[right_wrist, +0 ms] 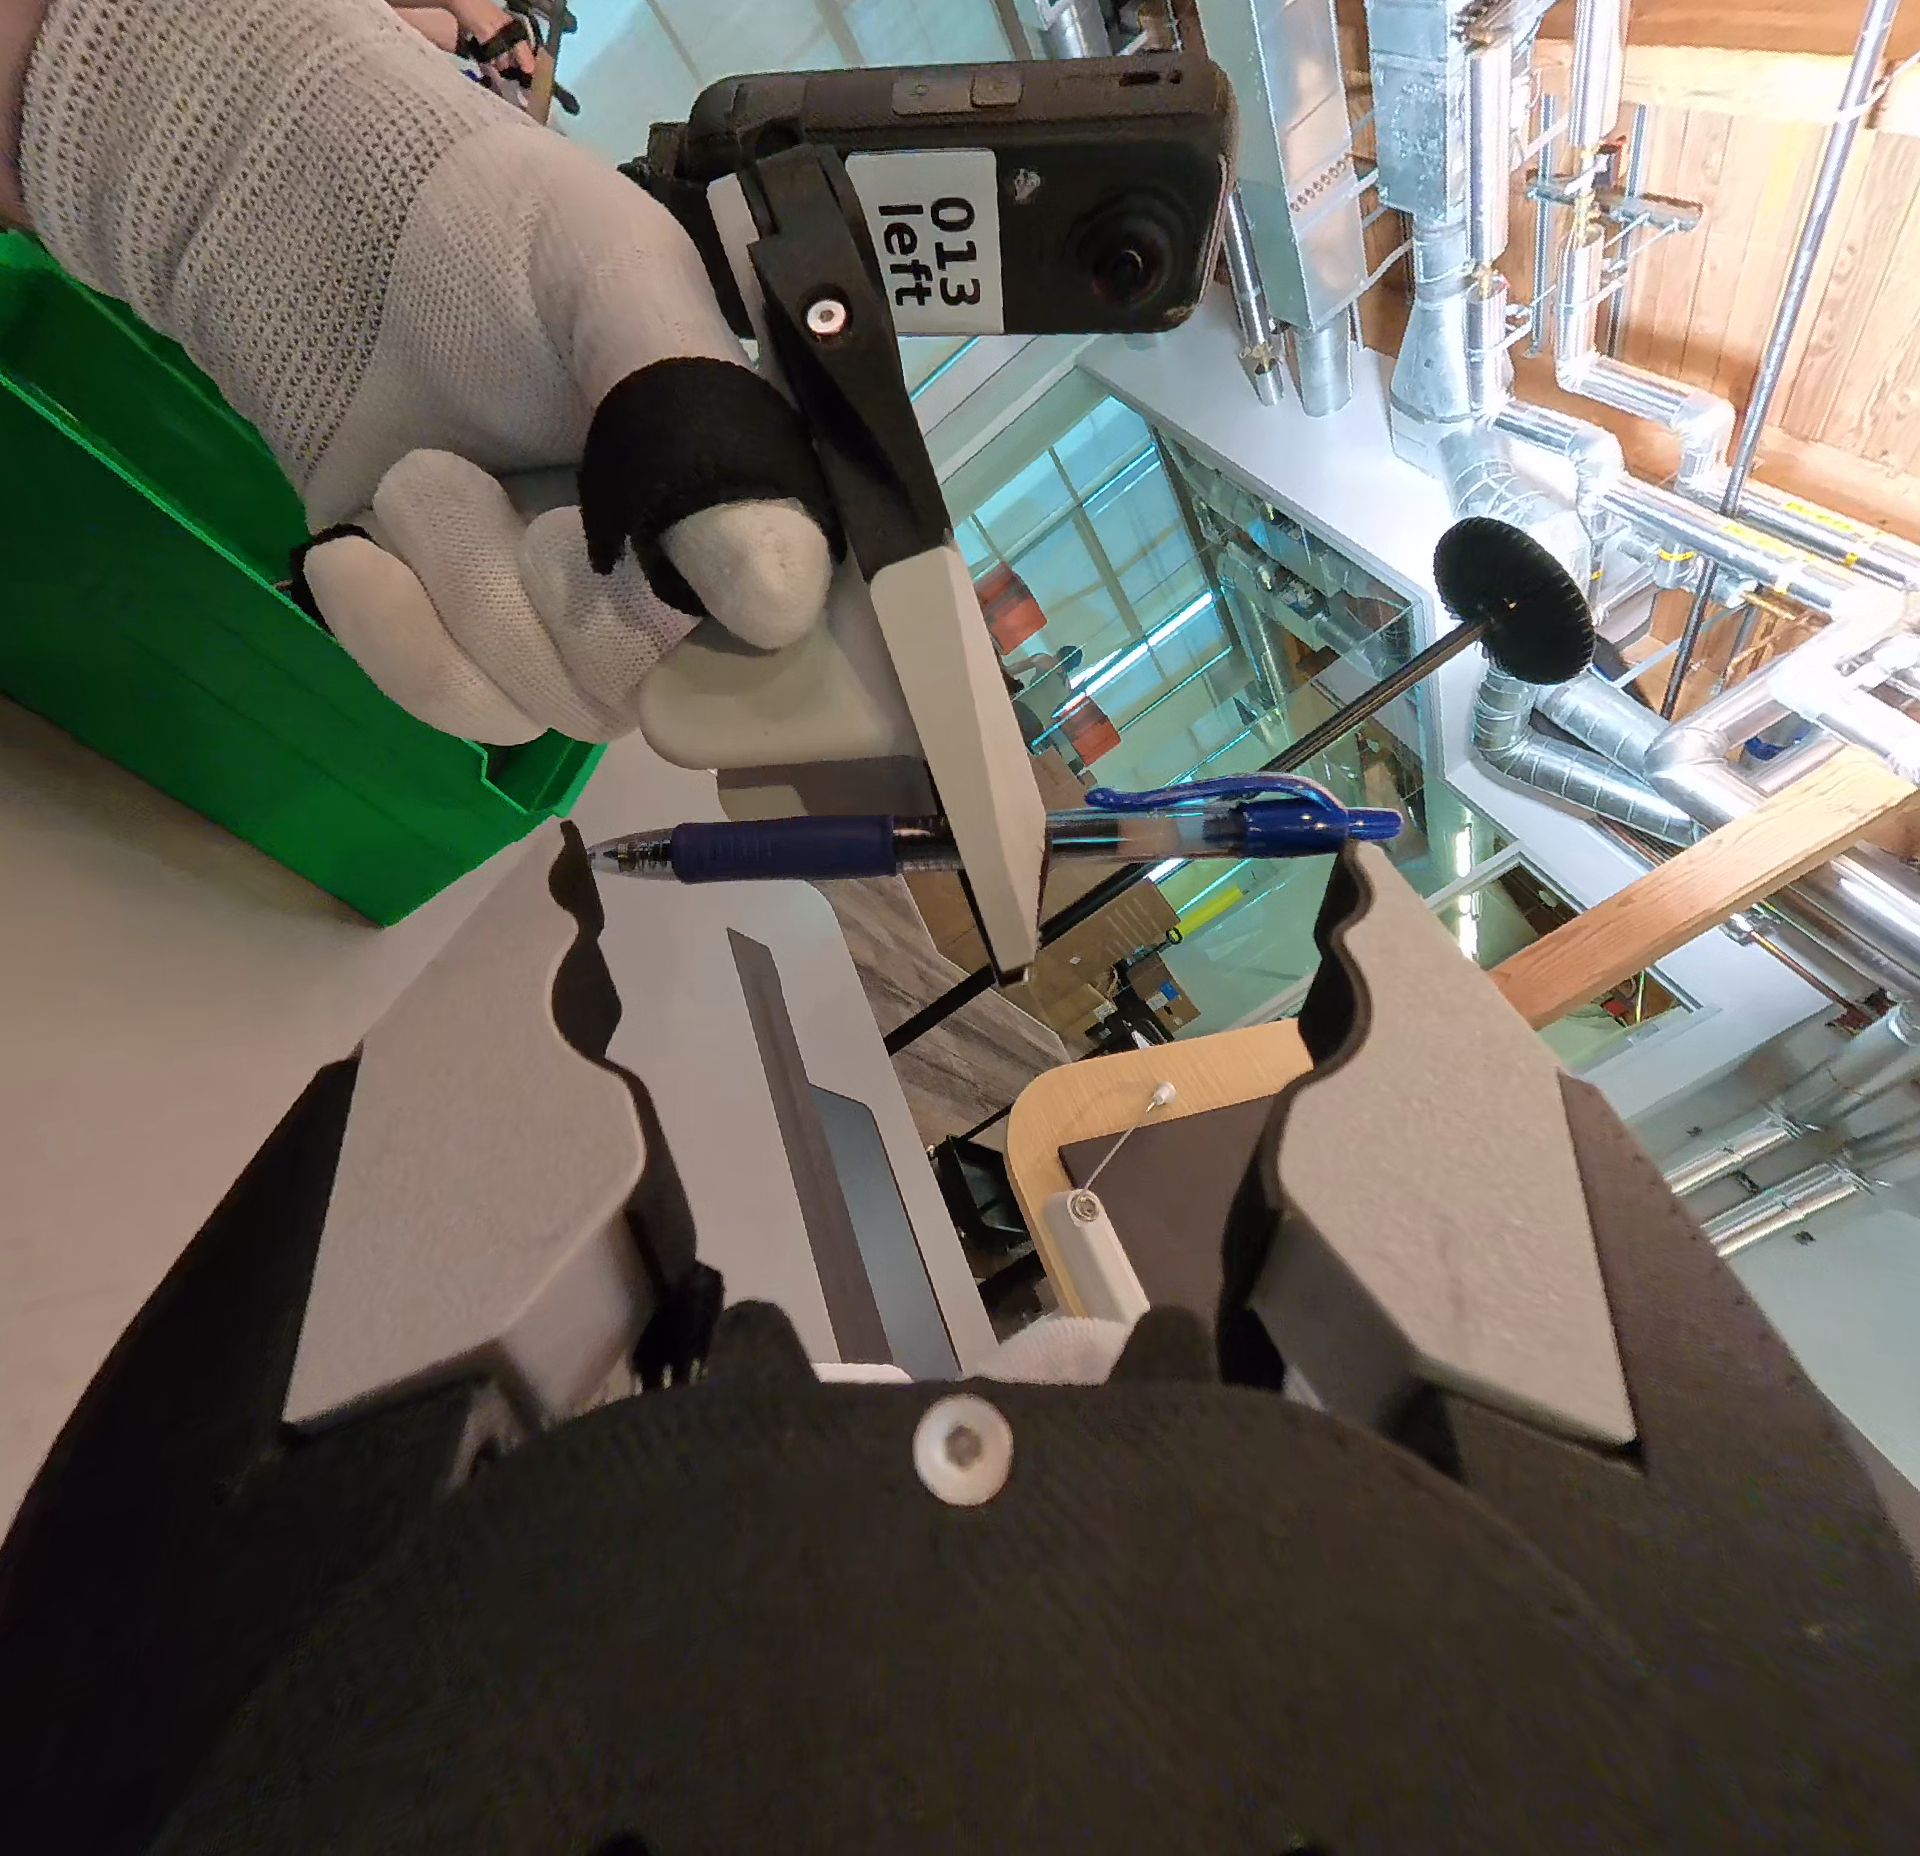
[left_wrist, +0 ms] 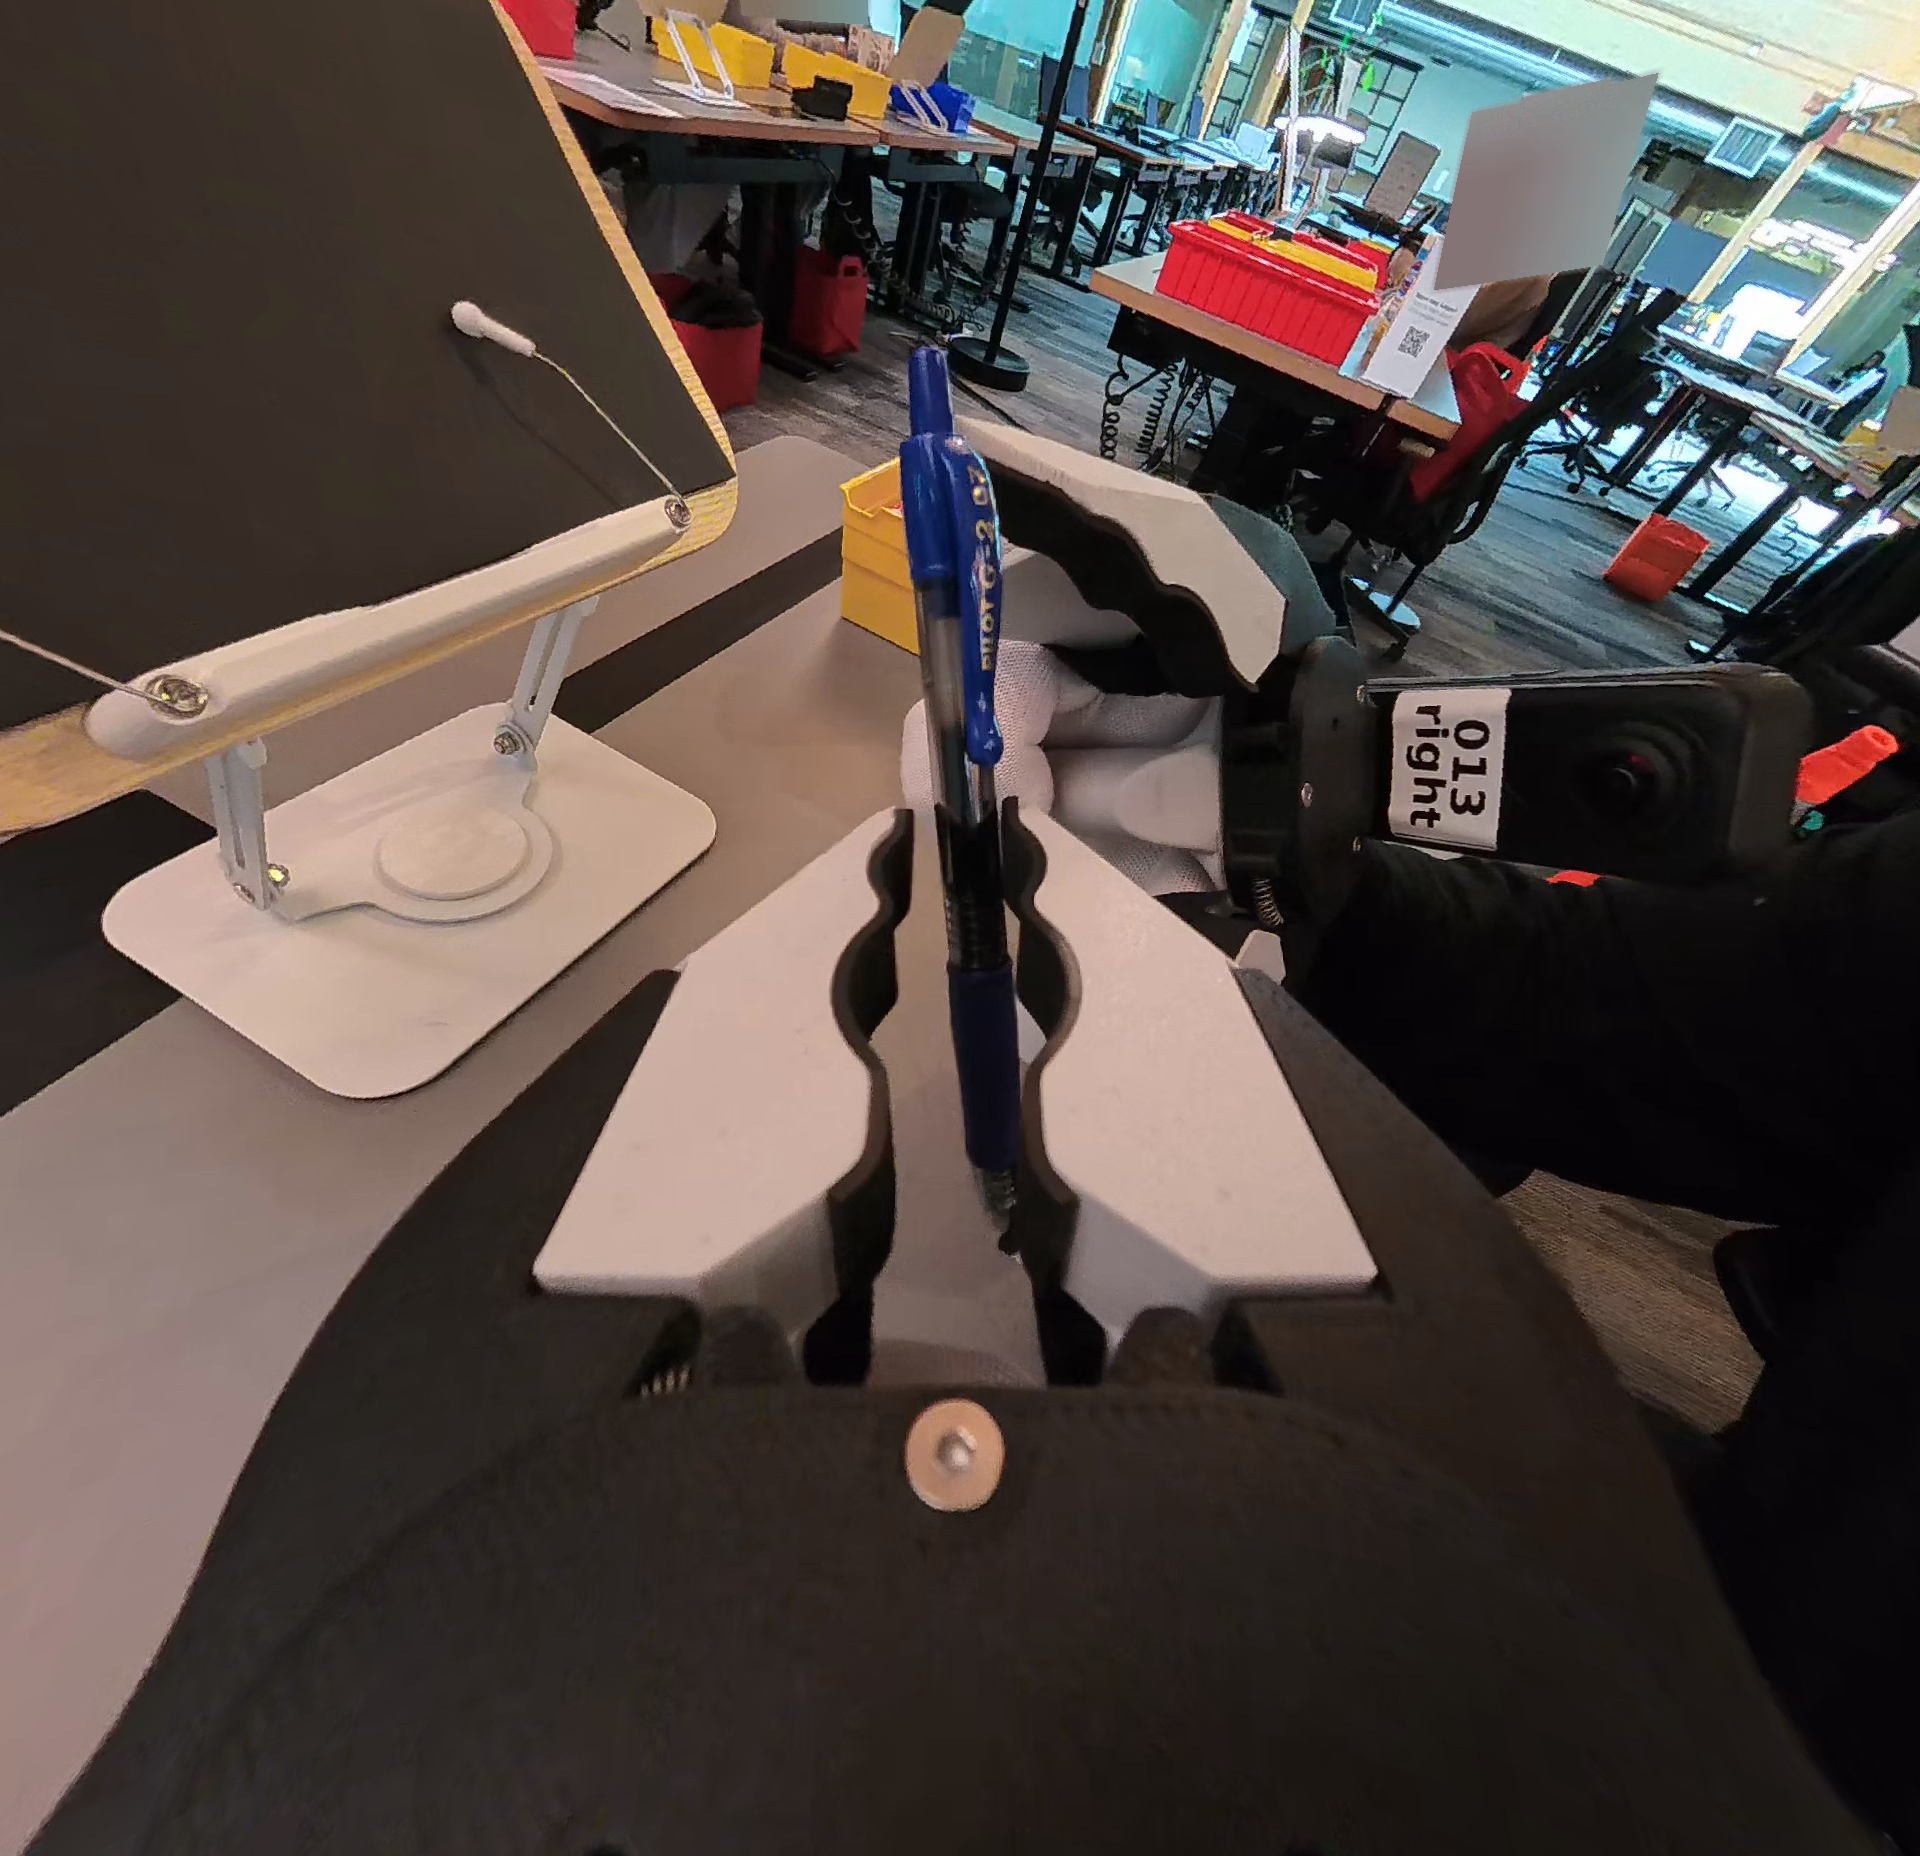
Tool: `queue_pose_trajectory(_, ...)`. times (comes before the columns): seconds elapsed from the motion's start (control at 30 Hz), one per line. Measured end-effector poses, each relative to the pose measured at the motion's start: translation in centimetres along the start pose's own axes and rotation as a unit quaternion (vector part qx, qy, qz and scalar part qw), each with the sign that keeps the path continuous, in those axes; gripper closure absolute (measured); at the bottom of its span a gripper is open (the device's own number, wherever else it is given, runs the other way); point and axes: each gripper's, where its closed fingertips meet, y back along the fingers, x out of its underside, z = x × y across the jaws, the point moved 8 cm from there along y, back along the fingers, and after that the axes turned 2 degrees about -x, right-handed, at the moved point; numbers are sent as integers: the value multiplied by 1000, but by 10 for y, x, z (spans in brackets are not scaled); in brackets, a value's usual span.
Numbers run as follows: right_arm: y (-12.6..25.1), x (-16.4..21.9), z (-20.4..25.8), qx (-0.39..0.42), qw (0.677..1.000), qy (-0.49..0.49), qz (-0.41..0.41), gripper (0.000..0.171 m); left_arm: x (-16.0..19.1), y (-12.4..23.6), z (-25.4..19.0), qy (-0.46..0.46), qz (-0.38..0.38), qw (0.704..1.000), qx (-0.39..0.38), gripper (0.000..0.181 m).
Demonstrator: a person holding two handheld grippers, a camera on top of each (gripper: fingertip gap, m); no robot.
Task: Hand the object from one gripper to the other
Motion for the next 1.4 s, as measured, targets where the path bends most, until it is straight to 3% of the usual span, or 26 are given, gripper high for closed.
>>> queue_pose_trajectory(0.67,6,-13,-9,0,998,-47,-41,38,-12,8,-17,-91,-29,995,-36,155)
queue_pose_trajectory(1.03,14,-24,-19,-11,990,-107,-88,38,-28,30,-41,-188,-73,978,-60,145)
queue_pose_trajectory(1.23,17,-35,-19,-29,985,-127,-114,38,-39,51,-58,-305,-37,949,-72,138)
queue_pose_trajectory(1.4,20,-44,-20,-47,976,-155,-143,38,-43,68,-76,-442,22,891,-102,123)
